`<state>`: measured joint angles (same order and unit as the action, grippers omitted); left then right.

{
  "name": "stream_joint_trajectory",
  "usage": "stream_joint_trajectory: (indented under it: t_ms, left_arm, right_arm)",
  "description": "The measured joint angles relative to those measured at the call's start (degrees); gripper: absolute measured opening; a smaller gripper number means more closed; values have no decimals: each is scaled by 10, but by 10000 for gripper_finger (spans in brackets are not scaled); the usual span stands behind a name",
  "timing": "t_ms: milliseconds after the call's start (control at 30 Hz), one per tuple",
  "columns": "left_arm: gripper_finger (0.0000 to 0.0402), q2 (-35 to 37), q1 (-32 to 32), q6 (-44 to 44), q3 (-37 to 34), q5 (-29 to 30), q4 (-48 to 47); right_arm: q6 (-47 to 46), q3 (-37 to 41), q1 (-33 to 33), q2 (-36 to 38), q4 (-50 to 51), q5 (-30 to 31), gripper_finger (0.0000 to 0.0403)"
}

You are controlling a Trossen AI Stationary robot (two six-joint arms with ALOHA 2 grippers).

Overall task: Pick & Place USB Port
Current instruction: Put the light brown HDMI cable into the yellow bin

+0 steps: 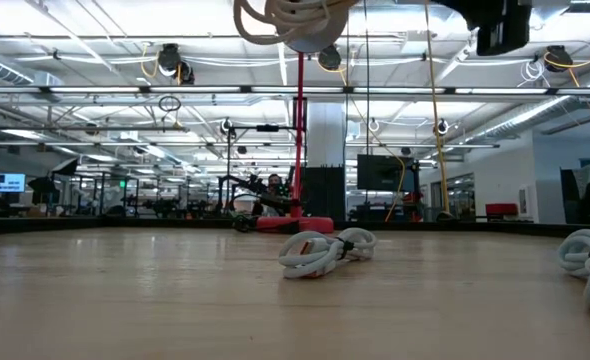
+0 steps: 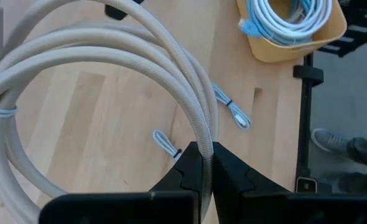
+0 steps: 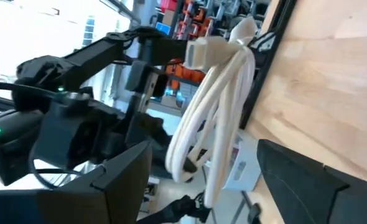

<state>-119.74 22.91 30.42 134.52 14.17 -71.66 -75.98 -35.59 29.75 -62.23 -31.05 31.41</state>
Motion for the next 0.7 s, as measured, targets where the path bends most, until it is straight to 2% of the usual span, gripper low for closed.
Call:
stream_joint_trajectory:
  t_ms: [200,400,700]
  left_arm:
    - [12,7,-4,-20,0,-8,2]
    - [12,6,-14,-45,0,-30,7]
    - [12,6,-20,-64,0,-31,13]
  right_arm:
    - [1,0,-14,-34,-17,-3,291]
    - [4,-1,-17,-80,-113,-2,291]
    - [21,-39,-17,-118,-136,-2,291]
